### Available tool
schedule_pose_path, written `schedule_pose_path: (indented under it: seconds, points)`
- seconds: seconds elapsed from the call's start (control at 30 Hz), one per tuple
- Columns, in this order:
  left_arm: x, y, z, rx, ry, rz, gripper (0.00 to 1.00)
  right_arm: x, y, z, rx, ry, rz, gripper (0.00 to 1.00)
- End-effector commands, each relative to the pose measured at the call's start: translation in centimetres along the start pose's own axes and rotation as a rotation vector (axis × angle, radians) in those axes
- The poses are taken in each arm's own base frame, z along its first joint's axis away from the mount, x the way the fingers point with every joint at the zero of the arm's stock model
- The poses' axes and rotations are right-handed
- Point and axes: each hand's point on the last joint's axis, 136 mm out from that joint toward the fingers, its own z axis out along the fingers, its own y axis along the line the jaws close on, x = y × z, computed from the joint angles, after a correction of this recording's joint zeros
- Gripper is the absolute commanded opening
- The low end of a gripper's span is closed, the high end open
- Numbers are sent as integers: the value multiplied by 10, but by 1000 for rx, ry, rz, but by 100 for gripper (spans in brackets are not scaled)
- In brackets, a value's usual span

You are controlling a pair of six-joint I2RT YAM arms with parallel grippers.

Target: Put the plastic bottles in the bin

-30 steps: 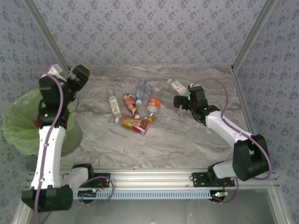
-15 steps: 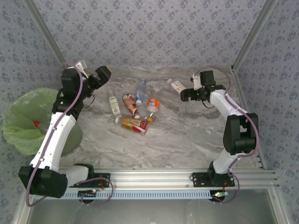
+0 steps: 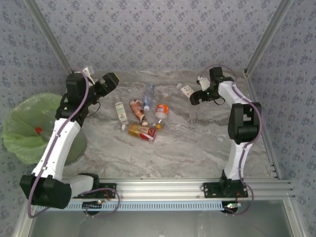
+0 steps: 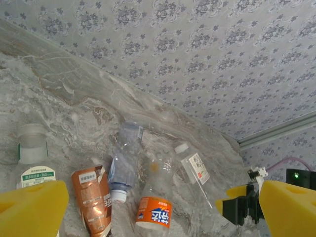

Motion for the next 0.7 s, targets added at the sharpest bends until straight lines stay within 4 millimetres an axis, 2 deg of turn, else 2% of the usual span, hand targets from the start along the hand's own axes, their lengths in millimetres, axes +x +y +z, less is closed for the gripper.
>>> schedule_pose_path:
  seconds: [0.0, 0.13, 0.3, 0.47, 0.67]
  points:
    - [9, 3, -3, -12, 28, 18, 99, 2, 7, 3, -43, 67, -54, 99]
    - [15, 10, -2, -29, 42, -1, 99, -4, 4, 14, -13, 99, -74, 99]
    - [22, 12, -3, -20, 52, -19, 99, -4, 13, 28, -37, 141, -106, 99]
    - [22, 14, -6, -29, 43, -12, 99, -2, 4, 43, 30, 184, -87, 99]
    - [28, 19, -5, -38, 63, -17, 99, 1, -6, 52, 117, 211, -47, 99]
